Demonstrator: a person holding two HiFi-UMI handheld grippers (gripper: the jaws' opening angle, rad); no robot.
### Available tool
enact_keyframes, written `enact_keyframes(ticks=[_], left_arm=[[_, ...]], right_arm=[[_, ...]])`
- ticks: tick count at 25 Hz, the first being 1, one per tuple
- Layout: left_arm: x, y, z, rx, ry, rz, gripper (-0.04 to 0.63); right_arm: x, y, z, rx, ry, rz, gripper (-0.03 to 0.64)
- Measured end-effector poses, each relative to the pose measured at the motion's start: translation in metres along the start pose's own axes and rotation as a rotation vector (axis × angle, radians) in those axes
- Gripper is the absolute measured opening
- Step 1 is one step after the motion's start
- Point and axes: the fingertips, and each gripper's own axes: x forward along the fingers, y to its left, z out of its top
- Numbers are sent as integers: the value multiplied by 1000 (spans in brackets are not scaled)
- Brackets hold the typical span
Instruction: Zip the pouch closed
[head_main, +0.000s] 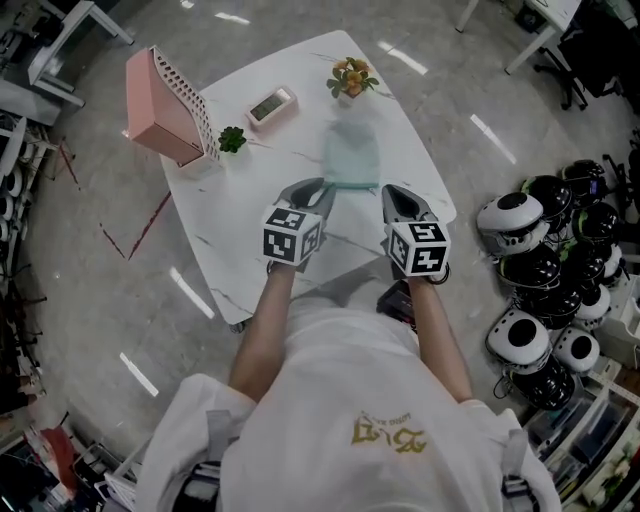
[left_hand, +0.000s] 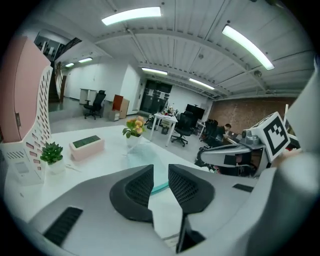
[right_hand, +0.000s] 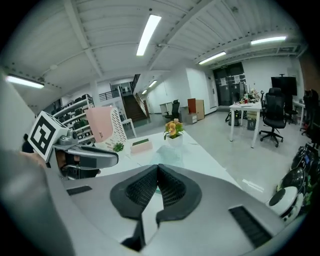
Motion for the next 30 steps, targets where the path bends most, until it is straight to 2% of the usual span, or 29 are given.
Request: enact_keyframes(ticks=[5, 9, 17, 30], left_arm=[[-28, -8, 13, 47, -67, 52, 20], [-42, -11, 18, 32, -104, 49, 18], [-48, -18, 21, 26, -129, 38, 18], [-44, -15, 21, 21, -125, 41, 18]], right_arm=[[-19, 19, 1, 34, -40, 14, 12], [-26, 28, 0, -32, -36, -11, 12], [-32, 32, 5, -35, -52, -18, 12], [-31, 25, 5, -25, -45, -28, 12]])
